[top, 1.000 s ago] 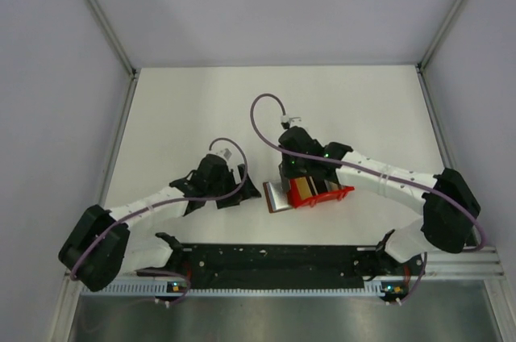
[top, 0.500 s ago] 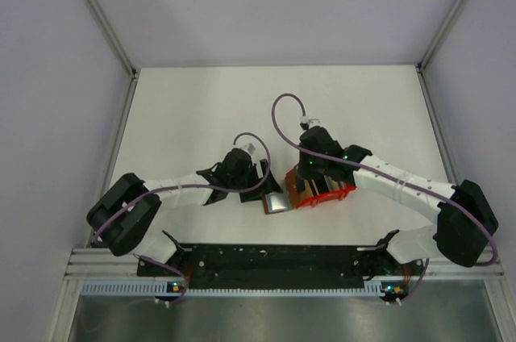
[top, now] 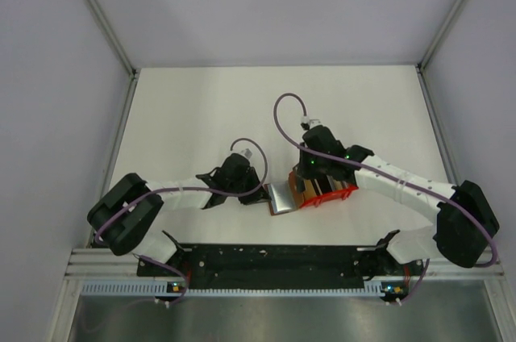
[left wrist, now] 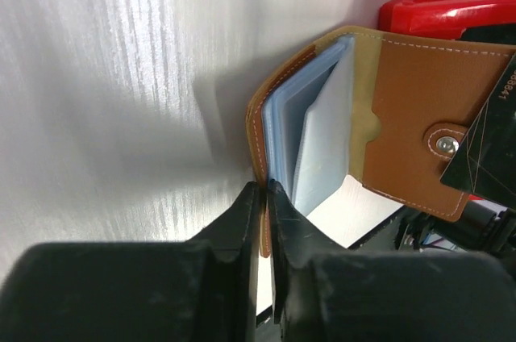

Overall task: Put the credit cards into the card holder
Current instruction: Insert the credit card into the card holder.

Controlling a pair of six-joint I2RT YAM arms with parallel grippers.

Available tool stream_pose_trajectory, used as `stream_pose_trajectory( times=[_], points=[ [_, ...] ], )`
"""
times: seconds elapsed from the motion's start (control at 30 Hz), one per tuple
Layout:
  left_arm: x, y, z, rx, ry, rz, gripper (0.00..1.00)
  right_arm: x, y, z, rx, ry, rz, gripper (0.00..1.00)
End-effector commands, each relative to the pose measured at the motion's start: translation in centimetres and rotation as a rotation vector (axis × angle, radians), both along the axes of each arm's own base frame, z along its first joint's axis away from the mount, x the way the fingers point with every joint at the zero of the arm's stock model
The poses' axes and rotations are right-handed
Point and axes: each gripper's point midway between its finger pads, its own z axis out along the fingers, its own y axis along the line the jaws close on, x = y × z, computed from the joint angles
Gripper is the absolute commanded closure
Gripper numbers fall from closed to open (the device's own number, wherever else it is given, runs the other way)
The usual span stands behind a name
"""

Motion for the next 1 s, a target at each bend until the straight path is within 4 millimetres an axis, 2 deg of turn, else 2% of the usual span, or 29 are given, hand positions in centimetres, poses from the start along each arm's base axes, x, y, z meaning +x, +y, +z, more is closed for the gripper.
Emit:
stream_pose_trajectory(
  times=[0.0, 0.03, 0.17, 0.27, 0.37, 0.47, 0.63, 0.77, 0.97],
  points=[
    [0.8, -0.9, 1.6, -0.034, -0.062, -0.020, 0.97, 0.7, -0.5, 0.7, 0.017, -0.032, -0.011, 1.00],
    [0.9, -0.8, 1.7, -0.025, -0.067, -0.020, 1.00, 0.7, -0.5, 0.8, 0.023, -0.033, -0.011, 1.00],
    [1.1, -0.7, 2.5, -0.009, -0.093, -0.044, 1.00, 0.6, -0.4, 0.8, 0.026, -0.028, -0.008, 1.00],
    [1.2, -0.2, 3.5, 0.025, -0.114, -0.050, 1.00, 0.6, 0.2, 1.6, 0.055, -0.034, 0.008, 1.00],
    [0.6, 2.0, 4.0, 0.144, -0.109, -0.059, 1.00, 0.8, 1.2, 2.6, 0.108, -0.040, 0.029, 1.00],
    [0.1, 4.6, 4.4, 0.288, -0.097, -0.061, 1.00, 0.4, 3.1, 3.7, 0.197, -0.018, 0.074, 1.00],
    [-0.4, 6.9, 5.4, 0.398, -0.087, -0.060, 1.00, 0.6, 5.3, 5.1, 0.286, -0.013, 0.089, 1.00],
    [-0.8, 7.1, 5.7, 0.401, -0.065, -0.056, 1.00, 0.3, 7.0, 5.2, 0.269, -0.021, 0.098, 1.00],
    [-0.6, 6.5, 6.8, 0.376, -0.058, -0.037, 1.00, 0.1, 8.7, 3.2, 0.138, -0.022, 0.049, 1.00]
  ],
)
